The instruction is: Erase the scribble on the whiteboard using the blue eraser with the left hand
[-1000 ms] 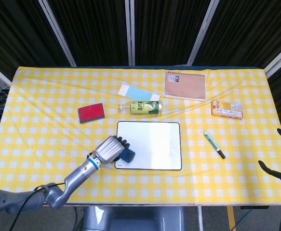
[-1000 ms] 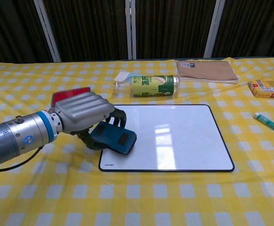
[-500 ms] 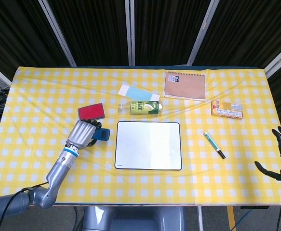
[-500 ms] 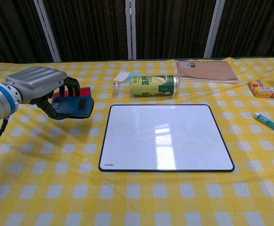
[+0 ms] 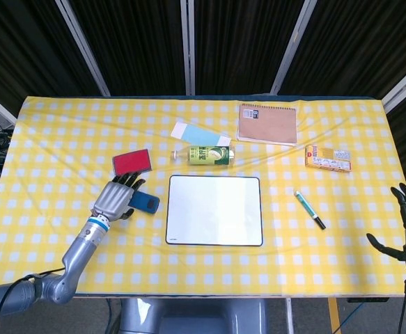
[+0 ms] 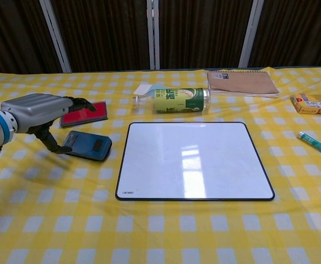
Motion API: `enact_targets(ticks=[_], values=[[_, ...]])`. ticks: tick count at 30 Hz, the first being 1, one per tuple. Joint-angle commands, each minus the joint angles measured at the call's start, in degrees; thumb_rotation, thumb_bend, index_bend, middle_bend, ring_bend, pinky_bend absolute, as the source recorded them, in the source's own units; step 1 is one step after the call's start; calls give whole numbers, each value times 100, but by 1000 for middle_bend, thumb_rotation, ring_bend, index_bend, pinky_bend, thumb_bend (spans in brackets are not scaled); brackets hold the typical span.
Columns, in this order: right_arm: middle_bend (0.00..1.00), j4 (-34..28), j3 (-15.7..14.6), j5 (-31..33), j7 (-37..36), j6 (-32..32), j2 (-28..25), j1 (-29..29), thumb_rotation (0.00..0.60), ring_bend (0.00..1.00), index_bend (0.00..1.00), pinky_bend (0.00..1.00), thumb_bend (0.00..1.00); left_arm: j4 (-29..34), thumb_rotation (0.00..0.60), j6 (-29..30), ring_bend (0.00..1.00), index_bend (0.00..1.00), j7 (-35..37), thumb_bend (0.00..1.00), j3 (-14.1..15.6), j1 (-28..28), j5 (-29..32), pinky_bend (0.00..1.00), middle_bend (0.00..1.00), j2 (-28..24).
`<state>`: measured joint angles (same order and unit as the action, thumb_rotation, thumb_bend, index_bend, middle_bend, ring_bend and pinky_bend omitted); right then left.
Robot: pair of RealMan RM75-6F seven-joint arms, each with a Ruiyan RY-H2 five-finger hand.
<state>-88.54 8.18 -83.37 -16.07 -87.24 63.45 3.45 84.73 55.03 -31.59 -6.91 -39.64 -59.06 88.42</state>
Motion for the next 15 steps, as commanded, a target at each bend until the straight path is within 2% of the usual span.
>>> enact_targets(ticks=[1,5,8,11,15], values=[[0,5,-10,-3,10,16,2,4,600,0,106,0,77,340,600,49,0,4,13,249,11,72,174,9,0,-178],[0,20,-36,9,74,78,13,20,600,0,106,0,77,639,600,269,0,0,212,234,9,222,99,0,0,-360],[0,33,-75,27,186,179,5,45,600,0,106,0,77,837,600,760,0,0,648,232,123,536,-432,0,0,-559],[0,42,-118,61,359,302,-1,77,600,0,105,0,77,672,600,1520,0,0,935,228,335,919,-1163,0,0,-643],[0,79,-136,74,614,351,42,110,600,0,77,0,77,159,600,2734,0,0,813,226,565,1459,-1875,0,0,-580]])
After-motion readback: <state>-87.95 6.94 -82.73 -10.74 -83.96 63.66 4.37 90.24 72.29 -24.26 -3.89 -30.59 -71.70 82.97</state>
